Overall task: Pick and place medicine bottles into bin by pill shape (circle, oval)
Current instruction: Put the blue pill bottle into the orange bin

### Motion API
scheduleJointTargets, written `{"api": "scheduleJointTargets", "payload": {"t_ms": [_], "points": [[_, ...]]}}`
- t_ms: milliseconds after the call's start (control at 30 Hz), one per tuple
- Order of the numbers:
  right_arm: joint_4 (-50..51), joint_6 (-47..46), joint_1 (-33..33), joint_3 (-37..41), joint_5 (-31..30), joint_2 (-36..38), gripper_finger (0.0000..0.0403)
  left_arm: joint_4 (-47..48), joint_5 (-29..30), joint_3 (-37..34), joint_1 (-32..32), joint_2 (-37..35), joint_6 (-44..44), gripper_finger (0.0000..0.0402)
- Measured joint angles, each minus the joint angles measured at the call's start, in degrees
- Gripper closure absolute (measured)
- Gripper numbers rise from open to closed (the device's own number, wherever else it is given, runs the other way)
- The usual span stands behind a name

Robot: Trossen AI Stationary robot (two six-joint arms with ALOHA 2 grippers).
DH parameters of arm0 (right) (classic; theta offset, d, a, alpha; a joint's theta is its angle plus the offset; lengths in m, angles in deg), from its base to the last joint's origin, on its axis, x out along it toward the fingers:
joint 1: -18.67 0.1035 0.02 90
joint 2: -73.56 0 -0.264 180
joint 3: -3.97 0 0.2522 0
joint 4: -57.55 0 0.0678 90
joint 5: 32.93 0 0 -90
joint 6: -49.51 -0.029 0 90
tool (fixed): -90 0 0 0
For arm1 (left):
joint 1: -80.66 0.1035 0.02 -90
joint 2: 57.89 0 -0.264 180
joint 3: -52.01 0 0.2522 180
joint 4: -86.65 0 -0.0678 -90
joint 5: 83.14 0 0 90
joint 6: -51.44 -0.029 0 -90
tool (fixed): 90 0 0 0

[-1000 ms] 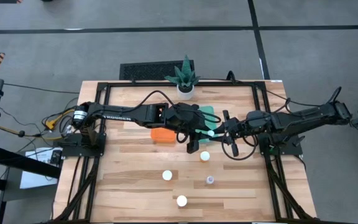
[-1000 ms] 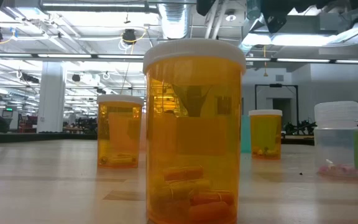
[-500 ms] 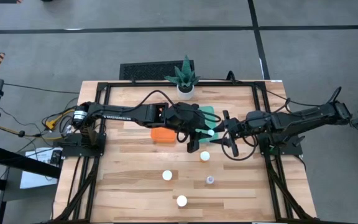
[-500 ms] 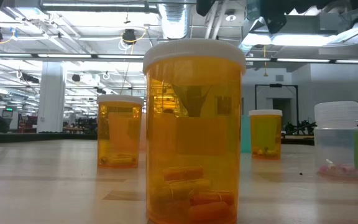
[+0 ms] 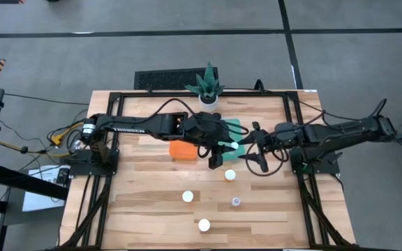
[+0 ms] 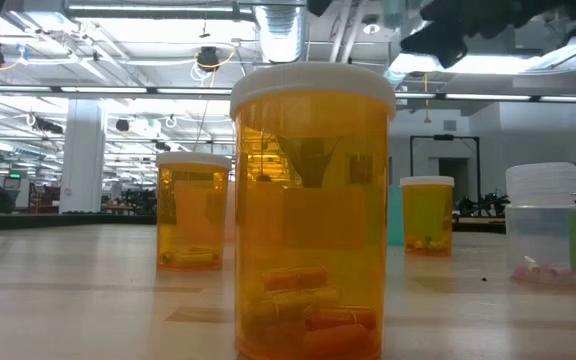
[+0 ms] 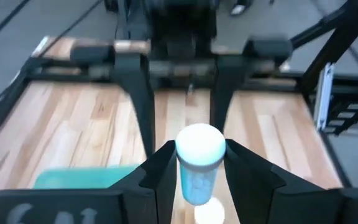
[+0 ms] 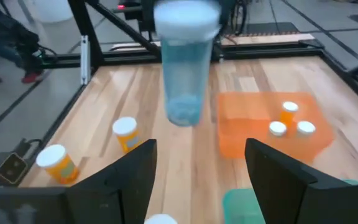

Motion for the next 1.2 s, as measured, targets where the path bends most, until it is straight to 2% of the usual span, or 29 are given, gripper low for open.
{"api": "scheduleJointTargets", "payload": {"t_ms": [233, 433, 567, 667, 800, 967, 1067, 1200], "points": [[8.06, -0.86, -2.94, 0.03, 0.01, 8.98, 0.0148, 8.66, 4.81, 0.59, 0.00, -3.91, -0.25, 0.0287], [9.62, -1.99, -4.65, 0.00, -0.01, 16.92, 0.0148, 14.33, 11.65, -1.27, 0.00, -8.95, 0.05, 0.0287], [10.17, -2.10, -4.76, 0.00, -0.01, 19.62, 0.0148, 15.05, 14.92, -6.83, 0.00, -13.48, 1.87, 0.0287], [11.20, -2.23, -4.76, 0.00, -0.05, 21.33, 0.0148, 13.39, 18.14, -14.45, 0.00, -18.65, 4.40, 0.0287], [12.15, -2.61, -4.74, 0.00, -0.08, 22.10, 0.0148, 4.55, 21.02, -28.44, 0.00, -26.54, 7.20, 0.0287], [13.18, -4.08, -4.74, 0.00, -0.16, 22.01, 0.0148, -12.40, 24.08, -46.26, 0.67, -36.08, 7.89, 0.0287], [13.16, -4.83, -4.74, 0.00, -0.16, 21.97, 0.0148, -23.72, 24.31, -55.92, 1.33, -38.80, 7.82, 0.0287], [13.09, -6.61, -4.74, 0.00, -0.25, 21.96, 0.0148, -36.23, 24.59, -65.66, 2.05, -38.67, 7.61, 0.0287]]}}
